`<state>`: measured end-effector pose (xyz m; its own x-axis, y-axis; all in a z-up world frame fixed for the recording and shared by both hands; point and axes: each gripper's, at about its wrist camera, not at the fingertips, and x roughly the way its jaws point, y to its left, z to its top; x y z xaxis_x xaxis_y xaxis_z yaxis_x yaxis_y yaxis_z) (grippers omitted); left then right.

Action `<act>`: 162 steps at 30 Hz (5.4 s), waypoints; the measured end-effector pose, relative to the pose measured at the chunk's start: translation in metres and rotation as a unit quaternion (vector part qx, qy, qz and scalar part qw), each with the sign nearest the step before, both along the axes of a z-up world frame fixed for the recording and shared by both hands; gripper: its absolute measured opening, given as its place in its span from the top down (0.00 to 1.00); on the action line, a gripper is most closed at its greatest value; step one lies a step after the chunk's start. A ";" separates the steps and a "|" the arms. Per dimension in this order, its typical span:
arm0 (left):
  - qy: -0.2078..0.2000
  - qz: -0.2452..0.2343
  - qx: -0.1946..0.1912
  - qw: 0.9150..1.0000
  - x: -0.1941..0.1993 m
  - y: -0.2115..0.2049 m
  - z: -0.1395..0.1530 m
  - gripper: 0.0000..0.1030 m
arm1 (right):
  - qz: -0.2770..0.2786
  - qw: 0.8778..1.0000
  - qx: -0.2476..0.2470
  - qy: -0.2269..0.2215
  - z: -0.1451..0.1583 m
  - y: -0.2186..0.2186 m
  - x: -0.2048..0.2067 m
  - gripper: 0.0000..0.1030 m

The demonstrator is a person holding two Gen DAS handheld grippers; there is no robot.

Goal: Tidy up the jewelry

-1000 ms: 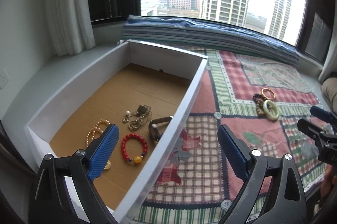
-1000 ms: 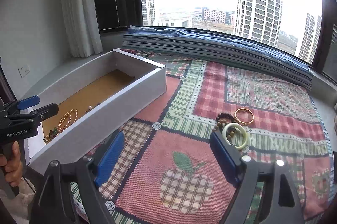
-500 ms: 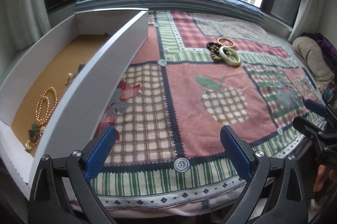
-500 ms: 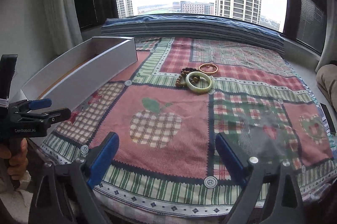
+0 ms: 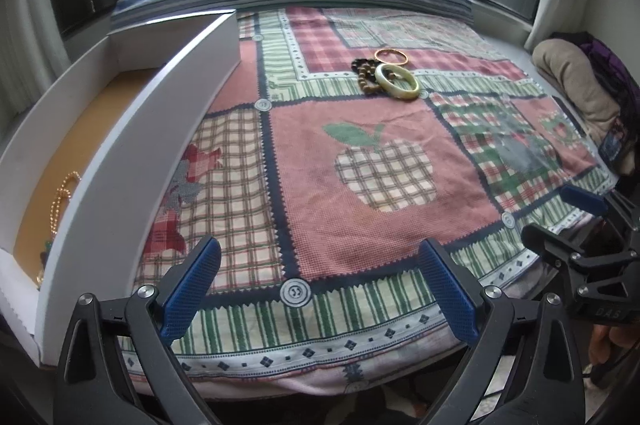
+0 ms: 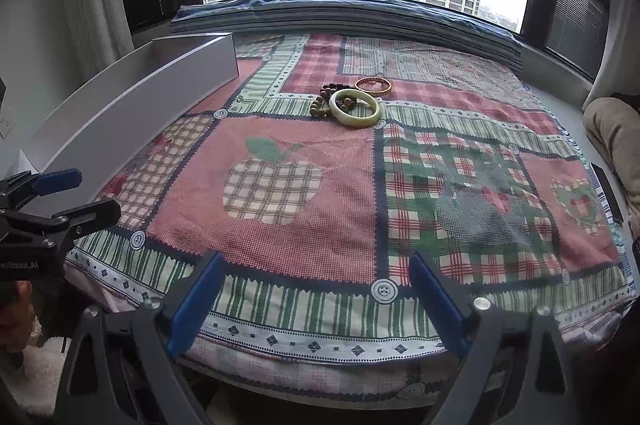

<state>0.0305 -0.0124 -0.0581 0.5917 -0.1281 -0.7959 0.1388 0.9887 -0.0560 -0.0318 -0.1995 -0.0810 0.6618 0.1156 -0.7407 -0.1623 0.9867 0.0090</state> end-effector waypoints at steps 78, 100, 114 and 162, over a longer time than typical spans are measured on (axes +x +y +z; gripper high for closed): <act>0.041 0.065 -0.002 0.997 0.104 0.058 -0.060 0.06 | -0.021 0.975 0.191 0.110 0.010 -0.071 0.121 0.08; 0.058 0.071 -0.030 0.995 0.062 0.076 -0.057 0.06 | -0.040 0.976 0.100 0.187 -0.058 0.001 0.336 0.87; 0.072 0.051 -0.031 0.996 0.071 0.076 -0.061 0.06 | -0.056 0.955 0.214 0.197 -0.054 -0.044 0.174 0.86; -0.043 0.145 -0.098 0.984 0.032 0.144 0.089 0.20 | 0.149 0.976 0.152 -0.054 0.128 0.071 0.141 0.86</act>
<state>0.0630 0.1314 0.0307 0.6896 -0.0898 -0.7186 -0.1347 0.9591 -0.2491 0.1089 -0.1283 0.0468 0.6373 0.5185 -0.5701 -0.4576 0.8499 0.2613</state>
